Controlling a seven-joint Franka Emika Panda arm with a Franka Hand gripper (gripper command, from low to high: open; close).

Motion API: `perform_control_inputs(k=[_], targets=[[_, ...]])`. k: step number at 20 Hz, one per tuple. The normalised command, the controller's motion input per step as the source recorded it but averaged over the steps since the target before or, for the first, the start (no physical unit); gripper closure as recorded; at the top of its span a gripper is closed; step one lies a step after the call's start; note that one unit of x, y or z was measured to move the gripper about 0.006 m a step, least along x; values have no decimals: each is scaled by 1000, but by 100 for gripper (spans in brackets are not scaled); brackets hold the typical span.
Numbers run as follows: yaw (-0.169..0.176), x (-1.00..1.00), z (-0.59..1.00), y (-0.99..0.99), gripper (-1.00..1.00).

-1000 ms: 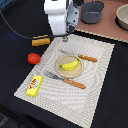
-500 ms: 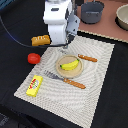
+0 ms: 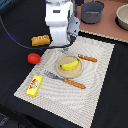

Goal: Interact with the objects in diverse but meaningful ways.

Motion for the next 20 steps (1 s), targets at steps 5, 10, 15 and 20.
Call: perform_control_inputs(k=[5,10,15,20], targets=[[53,610,274,-258,-100],[0,844,368,-355,-100],[0,865,397,-352,-100],[0,841,288,-384,-100]])
